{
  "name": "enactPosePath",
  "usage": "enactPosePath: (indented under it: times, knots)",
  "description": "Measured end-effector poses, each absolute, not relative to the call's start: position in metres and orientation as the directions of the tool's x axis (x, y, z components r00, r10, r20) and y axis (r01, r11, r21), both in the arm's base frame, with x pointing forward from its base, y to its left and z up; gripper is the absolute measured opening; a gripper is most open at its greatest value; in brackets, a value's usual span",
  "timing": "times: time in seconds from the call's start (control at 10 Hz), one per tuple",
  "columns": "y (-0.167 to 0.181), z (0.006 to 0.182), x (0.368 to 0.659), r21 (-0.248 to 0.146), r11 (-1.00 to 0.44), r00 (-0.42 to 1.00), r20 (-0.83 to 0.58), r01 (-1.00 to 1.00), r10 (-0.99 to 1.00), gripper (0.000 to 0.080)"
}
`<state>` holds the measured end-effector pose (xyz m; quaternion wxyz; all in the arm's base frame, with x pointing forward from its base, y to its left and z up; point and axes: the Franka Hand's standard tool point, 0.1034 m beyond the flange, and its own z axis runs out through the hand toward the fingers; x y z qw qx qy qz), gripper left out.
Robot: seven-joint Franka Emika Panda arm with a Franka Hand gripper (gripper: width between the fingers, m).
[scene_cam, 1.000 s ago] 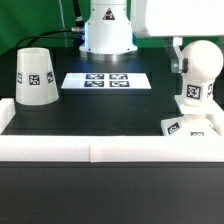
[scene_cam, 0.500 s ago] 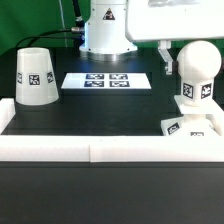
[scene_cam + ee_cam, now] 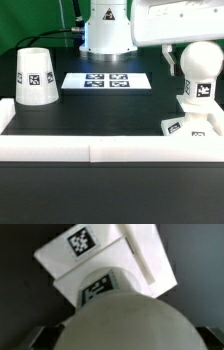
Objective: Assemble lamp
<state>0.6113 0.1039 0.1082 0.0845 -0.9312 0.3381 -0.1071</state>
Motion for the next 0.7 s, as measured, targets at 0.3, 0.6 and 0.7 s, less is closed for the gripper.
enactPosePath:
  times: [0.3, 0.6, 0.7]
  knots:
    - [0.1044, 0.1075, 0.6105, -0.242, -0.712, 0.709, 0.118, -0.659, -0.696, 0.0591]
    - [0.1031, 0.1092, 0.6122, -0.209, -0.836, 0.826, 0.155, -0.508, -0.541, 0.0695]
    - [0.0992, 0.1106, 0.6143, -0.188, -0.898, 0.884, 0.181, -0.399, -0.431, 0.0698]
